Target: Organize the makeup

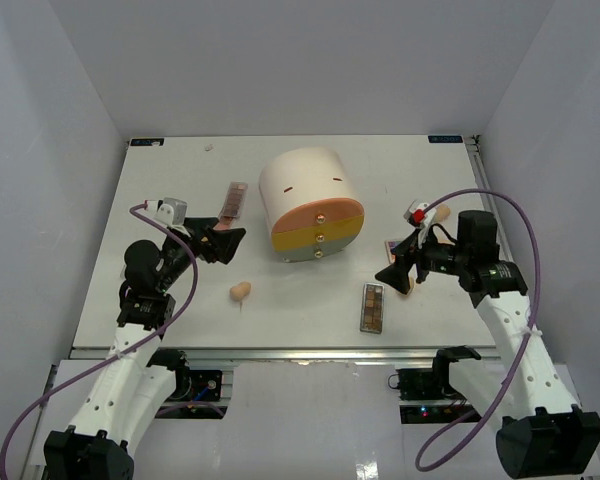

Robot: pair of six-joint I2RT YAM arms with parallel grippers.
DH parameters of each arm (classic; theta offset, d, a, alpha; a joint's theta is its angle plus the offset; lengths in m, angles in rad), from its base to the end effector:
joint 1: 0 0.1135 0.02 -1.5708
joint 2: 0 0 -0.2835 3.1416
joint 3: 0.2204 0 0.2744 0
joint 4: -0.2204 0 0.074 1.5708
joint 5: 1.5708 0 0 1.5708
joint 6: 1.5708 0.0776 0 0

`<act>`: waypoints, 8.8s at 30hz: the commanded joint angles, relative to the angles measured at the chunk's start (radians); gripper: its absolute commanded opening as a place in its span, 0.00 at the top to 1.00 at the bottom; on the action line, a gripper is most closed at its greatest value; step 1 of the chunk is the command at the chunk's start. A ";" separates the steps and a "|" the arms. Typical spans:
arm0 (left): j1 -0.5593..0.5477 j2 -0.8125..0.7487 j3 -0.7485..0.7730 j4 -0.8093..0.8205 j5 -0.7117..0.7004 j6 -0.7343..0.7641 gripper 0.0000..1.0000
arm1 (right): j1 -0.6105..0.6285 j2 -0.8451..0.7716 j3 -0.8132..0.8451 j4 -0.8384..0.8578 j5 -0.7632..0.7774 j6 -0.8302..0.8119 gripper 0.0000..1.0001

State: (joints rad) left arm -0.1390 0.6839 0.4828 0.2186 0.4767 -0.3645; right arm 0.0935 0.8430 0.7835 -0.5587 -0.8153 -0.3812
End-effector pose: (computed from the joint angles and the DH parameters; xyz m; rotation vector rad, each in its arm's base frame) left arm 0.2105 -0.0654 0.3004 0.2077 1.5932 -0.7624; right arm 0.1998 0.0755 0.2954 -0.9042 1.8409 0.7075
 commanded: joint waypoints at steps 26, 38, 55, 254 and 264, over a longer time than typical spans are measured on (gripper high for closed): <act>0.009 0.050 0.047 -0.062 -0.043 0.077 0.02 | 0.508 0.365 0.332 0.374 0.696 0.927 0.17; 0.015 0.048 0.050 -0.064 -0.037 0.079 0.02 | 0.546 0.406 0.335 0.391 0.690 1.010 0.38; 0.016 0.049 0.051 -0.064 -0.022 0.076 0.02 | 0.563 0.469 0.324 0.445 0.766 1.042 0.50; -0.778 0.775 0.992 -0.613 -0.647 0.138 0.40 | -0.649 -0.066 -0.173 0.172 -0.614 -0.017 0.03; -0.778 0.703 0.976 -0.619 -0.650 0.150 0.31 | -0.649 -0.061 -0.166 0.171 -0.565 -0.028 0.03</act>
State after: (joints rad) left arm -0.9123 1.4831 1.4548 -0.3960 -0.1657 -0.2249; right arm -0.5499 0.7853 0.6168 -0.4107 -1.4099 -0.3857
